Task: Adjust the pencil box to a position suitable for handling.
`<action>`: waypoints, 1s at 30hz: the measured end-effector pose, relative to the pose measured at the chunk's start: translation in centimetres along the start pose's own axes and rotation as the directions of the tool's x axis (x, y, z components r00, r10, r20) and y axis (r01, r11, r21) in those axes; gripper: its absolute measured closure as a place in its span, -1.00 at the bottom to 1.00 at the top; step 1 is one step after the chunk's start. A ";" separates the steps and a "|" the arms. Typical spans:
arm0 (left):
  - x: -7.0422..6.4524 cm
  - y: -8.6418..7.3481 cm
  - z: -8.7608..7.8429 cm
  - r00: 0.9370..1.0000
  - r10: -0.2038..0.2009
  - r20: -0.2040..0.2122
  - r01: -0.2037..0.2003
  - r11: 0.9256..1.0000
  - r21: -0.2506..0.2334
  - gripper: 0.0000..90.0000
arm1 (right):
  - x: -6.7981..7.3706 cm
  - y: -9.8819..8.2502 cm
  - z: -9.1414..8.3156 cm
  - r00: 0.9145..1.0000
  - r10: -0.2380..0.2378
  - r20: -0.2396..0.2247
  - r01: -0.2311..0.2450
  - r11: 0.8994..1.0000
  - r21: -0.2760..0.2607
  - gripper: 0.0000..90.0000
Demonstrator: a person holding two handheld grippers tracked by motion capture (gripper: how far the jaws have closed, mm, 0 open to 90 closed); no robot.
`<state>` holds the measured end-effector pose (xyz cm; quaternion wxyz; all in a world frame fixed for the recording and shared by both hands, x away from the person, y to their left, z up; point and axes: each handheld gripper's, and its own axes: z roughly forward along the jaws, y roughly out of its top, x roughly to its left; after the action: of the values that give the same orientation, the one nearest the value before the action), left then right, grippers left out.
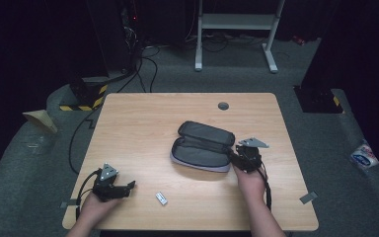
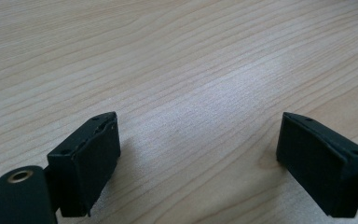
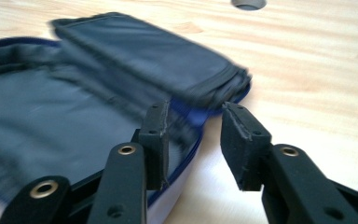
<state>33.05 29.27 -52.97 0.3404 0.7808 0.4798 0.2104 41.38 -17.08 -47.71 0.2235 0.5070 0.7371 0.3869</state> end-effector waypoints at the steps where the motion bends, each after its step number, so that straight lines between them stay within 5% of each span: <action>1: 0.0 0.0 0.0 1.000 0.000 0.000 0.000 1.000 0.000 -0.70 | 0.2 -0.4 -0.4 1.000 0.009 -0.012 -0.009 1.000 -0.005 0.33; 5: -0.1 -0.1 -0.1 1.000 -0.006 -0.007 0.006 1.000 -0.002 -0.69 | 1.0 -1.7 -1.3 0.998 0.039 -0.057 -0.040 0.999 -0.005 0.33; 18: -0.1 -0.1 -0.2 1.000 -0.013 -0.007 0.013 1.000 -0.001 -0.68 | -0.2 -1.9 1.1 0.999 -0.011 0.032 0.009 0.999 0.040 0.72; 23: -0.1 -0.1 -0.2 1.000 -0.011 -0.004 0.011 1.000 -0.002 -0.68 | -1.0 -1.1 1.4 0.999 0.000 0.050 -0.002 0.999 0.041 0.57; 30: -0.1 -0.1 -0.2 1.000 -0.009 -0.003 0.009 1.000 -0.001 -0.68 | -0.3 -2.1 -0.2 1.000 0.025 0.006 -0.025 0.999 0.027 0.42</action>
<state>32.83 29.33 -52.96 0.3411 0.7780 0.4839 0.2104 40.18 -17.84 -49.32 0.2138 0.5203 0.7352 0.3784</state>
